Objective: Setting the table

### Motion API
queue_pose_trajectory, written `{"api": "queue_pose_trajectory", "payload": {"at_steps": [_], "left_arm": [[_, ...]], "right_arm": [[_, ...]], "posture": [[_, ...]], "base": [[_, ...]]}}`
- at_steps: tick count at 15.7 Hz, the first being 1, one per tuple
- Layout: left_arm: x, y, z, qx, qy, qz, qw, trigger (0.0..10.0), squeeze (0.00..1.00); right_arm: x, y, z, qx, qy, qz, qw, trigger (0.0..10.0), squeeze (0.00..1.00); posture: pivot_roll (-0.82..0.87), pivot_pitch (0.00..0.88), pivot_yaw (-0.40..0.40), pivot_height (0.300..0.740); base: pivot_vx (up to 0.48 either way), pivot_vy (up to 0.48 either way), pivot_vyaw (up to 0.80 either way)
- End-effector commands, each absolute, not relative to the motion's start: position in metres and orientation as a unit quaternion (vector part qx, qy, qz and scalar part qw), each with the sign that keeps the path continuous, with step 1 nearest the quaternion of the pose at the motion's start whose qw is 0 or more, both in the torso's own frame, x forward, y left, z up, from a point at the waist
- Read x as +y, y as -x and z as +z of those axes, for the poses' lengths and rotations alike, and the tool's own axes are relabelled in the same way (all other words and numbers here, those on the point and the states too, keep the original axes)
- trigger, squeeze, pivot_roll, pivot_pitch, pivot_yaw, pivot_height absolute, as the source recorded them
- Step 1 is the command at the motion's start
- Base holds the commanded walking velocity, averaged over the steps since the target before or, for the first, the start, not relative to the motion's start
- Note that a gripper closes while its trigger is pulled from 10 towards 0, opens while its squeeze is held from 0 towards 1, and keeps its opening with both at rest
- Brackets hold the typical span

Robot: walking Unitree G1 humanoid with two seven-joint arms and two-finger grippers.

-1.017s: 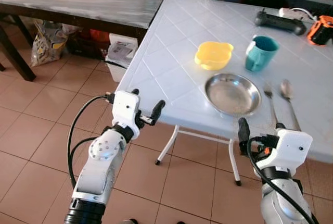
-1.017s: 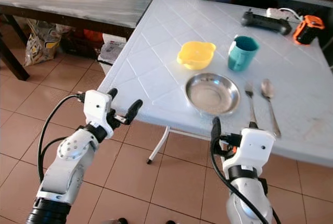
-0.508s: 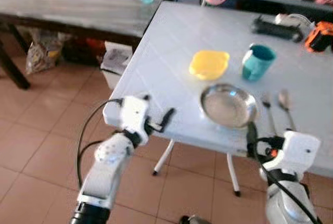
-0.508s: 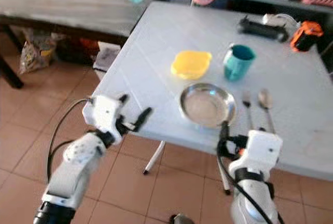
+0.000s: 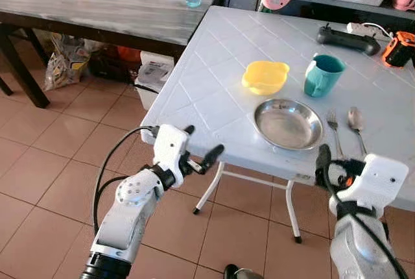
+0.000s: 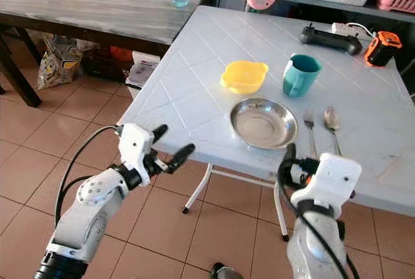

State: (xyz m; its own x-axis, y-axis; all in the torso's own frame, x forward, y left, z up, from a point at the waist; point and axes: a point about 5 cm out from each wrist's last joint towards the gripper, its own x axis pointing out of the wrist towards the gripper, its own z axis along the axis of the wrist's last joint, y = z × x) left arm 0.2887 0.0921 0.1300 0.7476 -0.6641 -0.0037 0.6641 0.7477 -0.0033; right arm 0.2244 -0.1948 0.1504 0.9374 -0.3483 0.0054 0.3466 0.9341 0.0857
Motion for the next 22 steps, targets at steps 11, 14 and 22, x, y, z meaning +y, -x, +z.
{"api": "queue_pose_trajectory", "payload": {"at_steps": [11, 14, 22], "left_arm": [[0.084, -0.281, 0.145, 0.009, 0.003, -0.429, 0.903, 10.0, 0.00], [0.084, -0.281, 0.149, 0.009, -0.001, -0.439, 0.898, 10.0, 0.00], [0.081, -0.280, 0.150, 0.016, 0.006, -0.448, 0.894, 10.0, 0.00]], "right_arm": [[-0.197, -0.276, 0.155, 0.052, -0.092, -0.168, 0.980, 10.0, 0.00], [-0.201, -0.283, 0.165, 0.037, -0.078, -0.186, 0.979, 10.0, 0.00], [-0.212, -0.278, 0.149, 0.064, -0.084, -0.205, 0.973, 10.0, 0.00]], "posture": [[0.08, 0.220, -0.044, 0.740], [0.09, 0.218, -0.053, 0.740], [0.07, 0.217, -0.038, 0.740]], "base": [[0.000, 0.000, 0.00], [0.000, 0.000, 0.00], [0.000, 0.000, 0.00]]}}
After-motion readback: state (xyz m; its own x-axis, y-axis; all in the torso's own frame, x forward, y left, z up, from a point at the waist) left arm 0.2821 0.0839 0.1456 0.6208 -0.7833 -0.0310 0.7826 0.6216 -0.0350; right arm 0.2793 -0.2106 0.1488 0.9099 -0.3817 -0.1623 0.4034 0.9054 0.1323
